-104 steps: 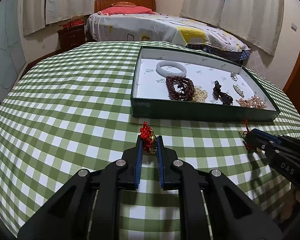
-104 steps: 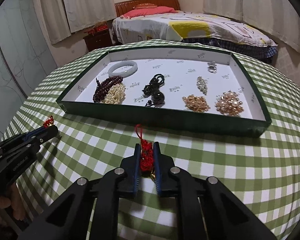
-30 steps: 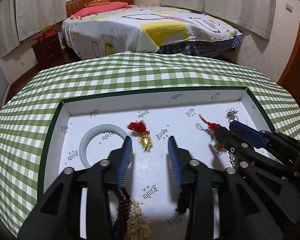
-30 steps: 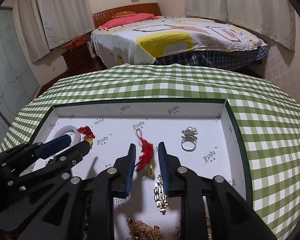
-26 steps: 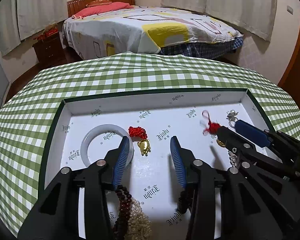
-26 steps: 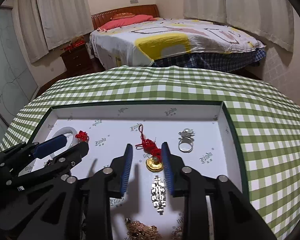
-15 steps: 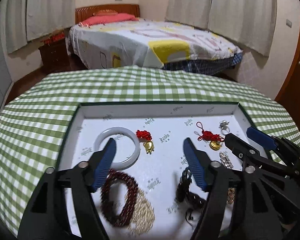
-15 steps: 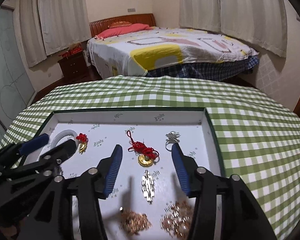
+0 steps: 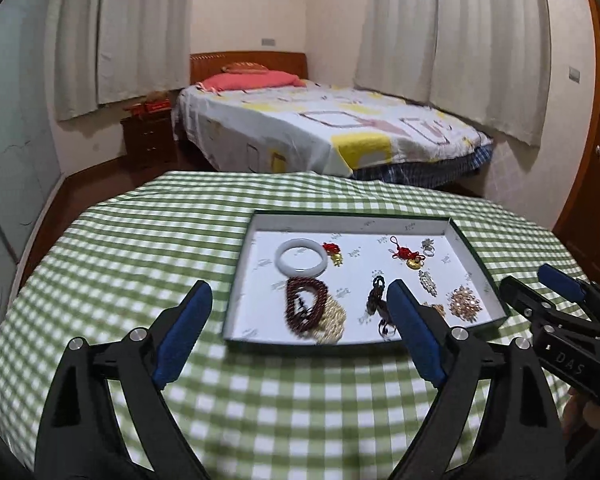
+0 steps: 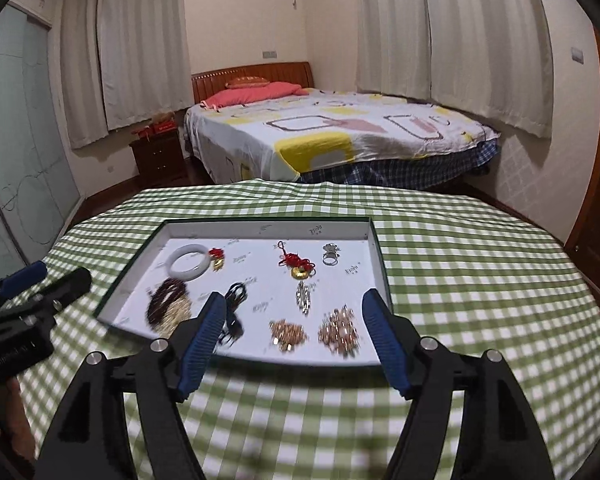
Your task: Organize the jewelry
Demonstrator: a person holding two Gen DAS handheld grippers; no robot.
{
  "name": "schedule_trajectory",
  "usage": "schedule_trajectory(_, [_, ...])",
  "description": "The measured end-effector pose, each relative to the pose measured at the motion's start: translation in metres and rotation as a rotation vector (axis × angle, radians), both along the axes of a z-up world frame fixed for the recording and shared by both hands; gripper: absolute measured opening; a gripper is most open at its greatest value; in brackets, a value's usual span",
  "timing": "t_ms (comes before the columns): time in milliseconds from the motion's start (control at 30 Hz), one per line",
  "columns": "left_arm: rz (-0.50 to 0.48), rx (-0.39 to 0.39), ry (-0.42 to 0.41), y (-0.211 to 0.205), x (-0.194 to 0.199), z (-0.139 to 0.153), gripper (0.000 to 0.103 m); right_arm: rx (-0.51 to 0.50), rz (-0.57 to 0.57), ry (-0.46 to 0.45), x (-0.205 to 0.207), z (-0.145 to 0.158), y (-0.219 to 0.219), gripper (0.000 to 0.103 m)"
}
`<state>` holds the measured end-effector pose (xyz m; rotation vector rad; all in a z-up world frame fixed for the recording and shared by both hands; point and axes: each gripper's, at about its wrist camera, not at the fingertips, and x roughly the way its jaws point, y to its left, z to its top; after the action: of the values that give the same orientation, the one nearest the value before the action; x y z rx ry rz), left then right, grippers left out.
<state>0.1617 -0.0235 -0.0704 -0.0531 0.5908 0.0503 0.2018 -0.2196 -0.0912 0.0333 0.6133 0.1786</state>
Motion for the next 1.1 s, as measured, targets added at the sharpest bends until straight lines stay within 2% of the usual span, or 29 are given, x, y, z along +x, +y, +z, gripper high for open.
schedule_trajectory(500, [0.039, 0.03, -0.1, 0.012, -0.105, 0.057, 0.091, -0.006, 0.014, -0.14, -0.092, 0.06, -0.003, 0.071])
schedule_trajectory(800, [0.049, 0.007, -0.144, 0.017, -0.141, 0.079, 0.095, -0.016, 0.008, -0.195, -0.128, 0.079, -0.008, 0.073])
schedule_trajectory(1100, [0.051, 0.011, -0.187, 0.016, -0.16, 0.091, 0.095, -0.014, -0.006, -0.238, -0.147, 0.09, -0.014, 0.075])
